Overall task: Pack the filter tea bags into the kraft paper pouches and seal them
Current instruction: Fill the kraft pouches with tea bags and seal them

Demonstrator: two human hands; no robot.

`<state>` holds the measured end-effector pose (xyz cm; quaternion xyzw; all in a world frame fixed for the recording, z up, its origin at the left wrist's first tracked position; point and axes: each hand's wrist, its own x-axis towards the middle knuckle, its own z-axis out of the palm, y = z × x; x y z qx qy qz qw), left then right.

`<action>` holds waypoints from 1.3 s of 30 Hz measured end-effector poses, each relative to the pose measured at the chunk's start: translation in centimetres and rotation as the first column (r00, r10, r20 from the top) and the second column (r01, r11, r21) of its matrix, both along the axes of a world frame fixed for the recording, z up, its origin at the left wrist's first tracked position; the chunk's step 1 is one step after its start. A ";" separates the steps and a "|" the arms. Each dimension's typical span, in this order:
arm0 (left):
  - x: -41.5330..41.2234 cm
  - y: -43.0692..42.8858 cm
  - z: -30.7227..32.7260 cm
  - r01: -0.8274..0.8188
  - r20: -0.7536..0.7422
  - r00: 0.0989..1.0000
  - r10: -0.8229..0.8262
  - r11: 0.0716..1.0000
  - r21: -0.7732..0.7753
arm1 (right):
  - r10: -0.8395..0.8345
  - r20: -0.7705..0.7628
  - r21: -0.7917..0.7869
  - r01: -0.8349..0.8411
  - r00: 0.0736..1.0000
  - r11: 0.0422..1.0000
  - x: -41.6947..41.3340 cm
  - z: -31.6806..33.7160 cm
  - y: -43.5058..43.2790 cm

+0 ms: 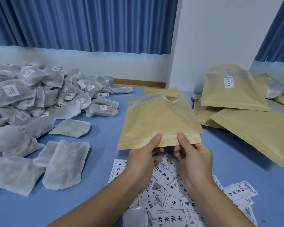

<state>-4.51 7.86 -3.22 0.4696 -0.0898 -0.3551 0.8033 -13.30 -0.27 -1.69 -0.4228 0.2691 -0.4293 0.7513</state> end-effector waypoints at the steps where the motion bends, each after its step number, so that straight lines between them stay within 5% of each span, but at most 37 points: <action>1: 0.0 0.0 -0.1 0.000 0.012 1.000 0.000 1.000 0.003 | 0.028 0.001 0.011 -0.028 1.000 1.000 0.1 -0.1 0.2; 4: 0.0 -0.1 -0.2 0.032 0.050 0.998 -0.034 0.999 0.036 | 0.105 -0.050 -0.042 -0.107 0.993 0.993 0.3 -0.6 0.7; 8: -0.2 -0.2 0.1 0.020 0.096 0.995 -0.023 0.999 0.033 | 0.007 -0.068 -0.111 -0.015 0.998 0.994 0.5 -0.4 0.8; 13: -0.2 0.0 -0.1 -0.088 0.118 0.990 0.078 0.993 0.081 | -0.082 0.002 -0.007 0.082 0.997 0.997 0.1 -0.3 0.4; 23: 0.5 0.1 0.2 -0.115 -0.029 0.993 0.117 0.992 0.047 | 0.069 -0.084 -0.046 -0.073 0.994 0.996 0.3 0.4 0.3; 30: 1.4 0.3 0.1 -0.257 0.228 0.948 0.221 0.957 0.139 | 0.019 -0.114 -0.026 -0.022 0.993 0.999 -0.1 0.7 -1.4; 36: 0.9 0.1 0.0 -0.060 0.084 0.994 0.064 0.997 -0.058 | 0.081 -0.105 0.029 -0.079 0.991 0.996 -0.1 0.3 -1.1; 39: 1.0 -0.1 -0.1 -0.063 0.038 0.997 0.067 0.992 -0.110 | 0.163 0.025 0.098 -0.165 0.986 0.981 0.4 0.0 -0.4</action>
